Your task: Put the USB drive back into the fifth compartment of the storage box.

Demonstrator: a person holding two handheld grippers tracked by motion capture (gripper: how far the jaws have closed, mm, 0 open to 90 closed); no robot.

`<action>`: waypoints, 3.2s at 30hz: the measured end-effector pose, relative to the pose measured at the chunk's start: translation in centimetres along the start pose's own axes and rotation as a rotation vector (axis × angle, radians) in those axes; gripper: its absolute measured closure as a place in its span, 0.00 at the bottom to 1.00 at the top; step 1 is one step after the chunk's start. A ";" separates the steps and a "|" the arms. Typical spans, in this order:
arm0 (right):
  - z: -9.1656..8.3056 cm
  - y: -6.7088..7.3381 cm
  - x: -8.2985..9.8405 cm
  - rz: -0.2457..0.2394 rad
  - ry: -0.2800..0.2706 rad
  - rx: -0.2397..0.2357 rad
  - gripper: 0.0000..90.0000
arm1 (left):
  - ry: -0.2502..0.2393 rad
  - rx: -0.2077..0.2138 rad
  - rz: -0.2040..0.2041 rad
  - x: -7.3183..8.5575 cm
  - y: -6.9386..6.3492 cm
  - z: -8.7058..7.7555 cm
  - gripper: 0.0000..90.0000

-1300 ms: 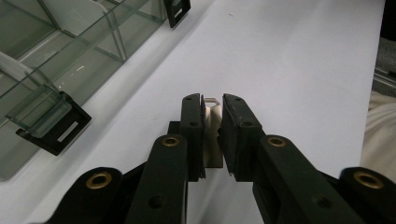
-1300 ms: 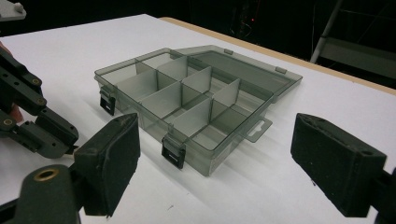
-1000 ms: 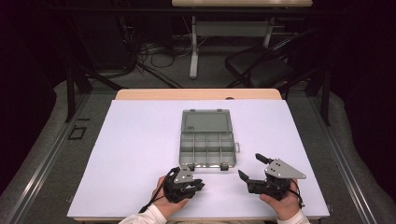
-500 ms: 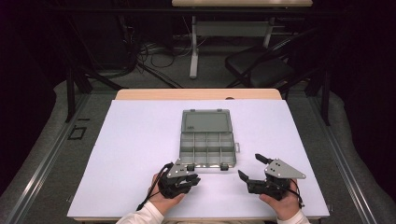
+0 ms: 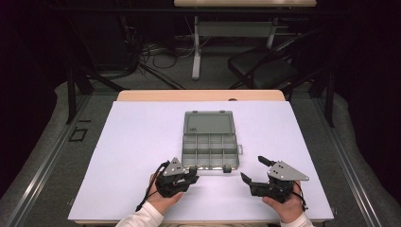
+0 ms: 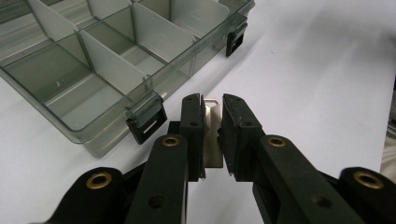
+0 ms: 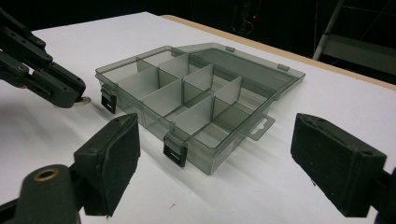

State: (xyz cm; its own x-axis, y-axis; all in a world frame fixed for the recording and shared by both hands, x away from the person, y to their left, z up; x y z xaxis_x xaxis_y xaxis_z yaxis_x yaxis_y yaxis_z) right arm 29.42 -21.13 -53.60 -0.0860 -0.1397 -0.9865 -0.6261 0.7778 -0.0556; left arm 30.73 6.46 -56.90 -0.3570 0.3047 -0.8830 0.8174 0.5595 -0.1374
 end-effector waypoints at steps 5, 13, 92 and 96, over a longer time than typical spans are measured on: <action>0.0 0.0 0.0 -0.001 0.000 -0.002 0.17 | -0.008 -0.010 -0.009 -0.1 0.3 -0.2 0.88; 0.0 0.0 0.0 -0.001 0.003 -0.001 0.17 | -0.021 -0.014 -0.026 -0.6 0.6 -0.3 0.88; 0.2 0.2 0.2 -0.004 0.012 -0.008 0.18 | 0.110 -0.147 -0.046 -4.5 6.8 2.8 0.88; 0.2 0.2 0.2 -0.004 0.013 -0.008 0.18 | 0.121 -0.148 -0.044 -4.1 6.8 3.0 0.88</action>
State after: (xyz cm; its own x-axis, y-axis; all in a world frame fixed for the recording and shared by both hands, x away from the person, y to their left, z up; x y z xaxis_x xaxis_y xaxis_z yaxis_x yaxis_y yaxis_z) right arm 29.43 -20.90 -53.82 -0.0929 -0.1509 -0.9842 -0.6324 0.7724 -0.0588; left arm 39.11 6.72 -55.51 -0.4499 0.3630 -0.8160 0.7277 0.6787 -0.0992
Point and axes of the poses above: each handheld gripper's, and its own axes: z roughly forward along the jaws, x roughly out of its underside, y roughly to its left, the point moved 5 cm from there along z, roughly forward along the jaws, and after that the axes turned 11 degrees about -y, right-handed, at the moved point
